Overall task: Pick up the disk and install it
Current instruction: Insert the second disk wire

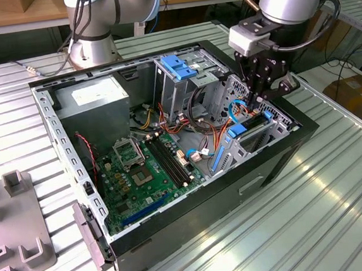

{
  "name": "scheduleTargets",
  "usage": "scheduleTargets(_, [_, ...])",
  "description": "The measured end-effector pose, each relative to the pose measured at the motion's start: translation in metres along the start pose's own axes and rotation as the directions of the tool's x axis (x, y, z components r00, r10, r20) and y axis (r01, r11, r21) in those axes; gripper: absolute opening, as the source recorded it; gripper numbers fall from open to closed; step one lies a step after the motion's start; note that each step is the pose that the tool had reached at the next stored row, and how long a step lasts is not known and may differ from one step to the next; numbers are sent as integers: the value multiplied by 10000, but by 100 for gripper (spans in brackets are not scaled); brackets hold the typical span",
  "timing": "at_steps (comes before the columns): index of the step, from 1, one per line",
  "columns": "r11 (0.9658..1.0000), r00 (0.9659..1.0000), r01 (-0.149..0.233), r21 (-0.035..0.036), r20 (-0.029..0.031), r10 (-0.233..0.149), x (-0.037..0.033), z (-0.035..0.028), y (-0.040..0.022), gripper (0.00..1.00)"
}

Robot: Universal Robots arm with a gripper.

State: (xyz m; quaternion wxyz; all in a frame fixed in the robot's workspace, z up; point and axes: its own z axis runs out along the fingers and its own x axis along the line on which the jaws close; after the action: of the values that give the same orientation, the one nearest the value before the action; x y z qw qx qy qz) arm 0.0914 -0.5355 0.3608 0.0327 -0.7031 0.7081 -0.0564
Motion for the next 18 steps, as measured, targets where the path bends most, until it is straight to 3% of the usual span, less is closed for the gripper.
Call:
scheduleTargets(5, [9999, 9999, 36, 112, 112, -38, 62, 11, 36, 16])
scheduleTargets(8, [9996, 9998, 138, 240, 157, -142, 93, 20, 77, 16])
scheduleTargets(18, [9987, 9993, 310, 395, 194, -317, 118, 8, 114, 16])
